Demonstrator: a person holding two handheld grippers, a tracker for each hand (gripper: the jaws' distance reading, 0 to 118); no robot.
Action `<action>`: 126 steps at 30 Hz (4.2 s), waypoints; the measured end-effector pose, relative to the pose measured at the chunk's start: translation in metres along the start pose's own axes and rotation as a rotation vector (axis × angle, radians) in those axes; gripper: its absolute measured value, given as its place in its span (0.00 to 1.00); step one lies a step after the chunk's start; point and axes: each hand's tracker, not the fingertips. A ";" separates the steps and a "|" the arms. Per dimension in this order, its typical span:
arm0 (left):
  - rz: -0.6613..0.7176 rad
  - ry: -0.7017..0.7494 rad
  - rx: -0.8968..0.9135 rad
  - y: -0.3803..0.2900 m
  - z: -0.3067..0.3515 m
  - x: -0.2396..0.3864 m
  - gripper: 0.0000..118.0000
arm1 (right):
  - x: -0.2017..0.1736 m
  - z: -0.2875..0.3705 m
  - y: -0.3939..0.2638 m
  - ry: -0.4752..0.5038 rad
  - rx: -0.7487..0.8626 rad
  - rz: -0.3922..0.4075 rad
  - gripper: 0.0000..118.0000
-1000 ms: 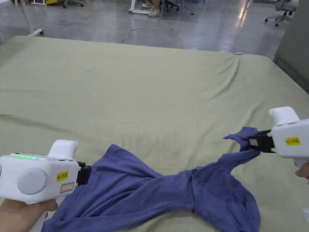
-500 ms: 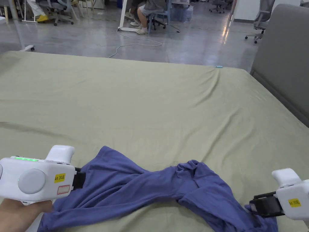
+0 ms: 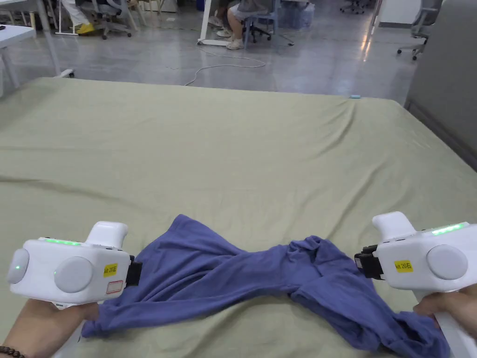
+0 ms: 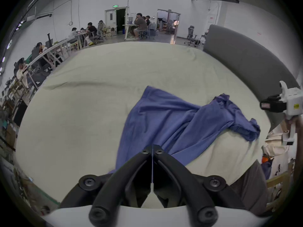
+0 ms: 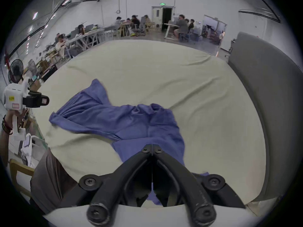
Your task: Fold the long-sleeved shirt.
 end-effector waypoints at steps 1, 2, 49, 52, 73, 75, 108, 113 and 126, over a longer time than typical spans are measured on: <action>-0.006 0.046 -0.032 -0.005 -0.004 -0.005 0.04 | -0.004 -0.004 0.001 0.009 -0.001 0.001 0.00; -0.008 0.056 -0.061 -0.011 -0.008 -0.009 0.19 | -0.004 -0.002 0.001 0.020 -0.001 0.002 0.00; -0.020 0.012 0.165 0.090 0.034 -0.012 0.02 | 0.039 -0.034 0.125 -0.041 0.042 0.070 0.04; -0.047 0.015 0.261 0.139 0.062 -0.007 0.02 | 0.048 0.018 0.151 -0.054 0.155 0.057 0.04; 0.059 0.176 0.747 0.499 0.218 0.005 0.02 | 0.120 0.245 0.456 -0.324 0.807 -0.186 0.04; 0.058 0.178 0.751 0.502 0.217 0.005 0.02 | 0.124 0.252 0.462 -0.317 0.837 -0.210 0.04; 0.069 0.085 0.124 0.150 -0.039 -0.013 0.02 | 0.073 -0.044 0.086 -0.106 0.126 -0.267 0.04; 0.071 0.102 -0.026 0.051 -0.029 -0.002 0.02 | 0.039 -0.031 -0.008 -0.121 -0.017 -0.163 0.04; 0.097 -0.028 -0.023 -0.020 0.006 -0.017 0.64 | 0.031 0.029 -0.060 0.023 -0.024 -0.297 0.96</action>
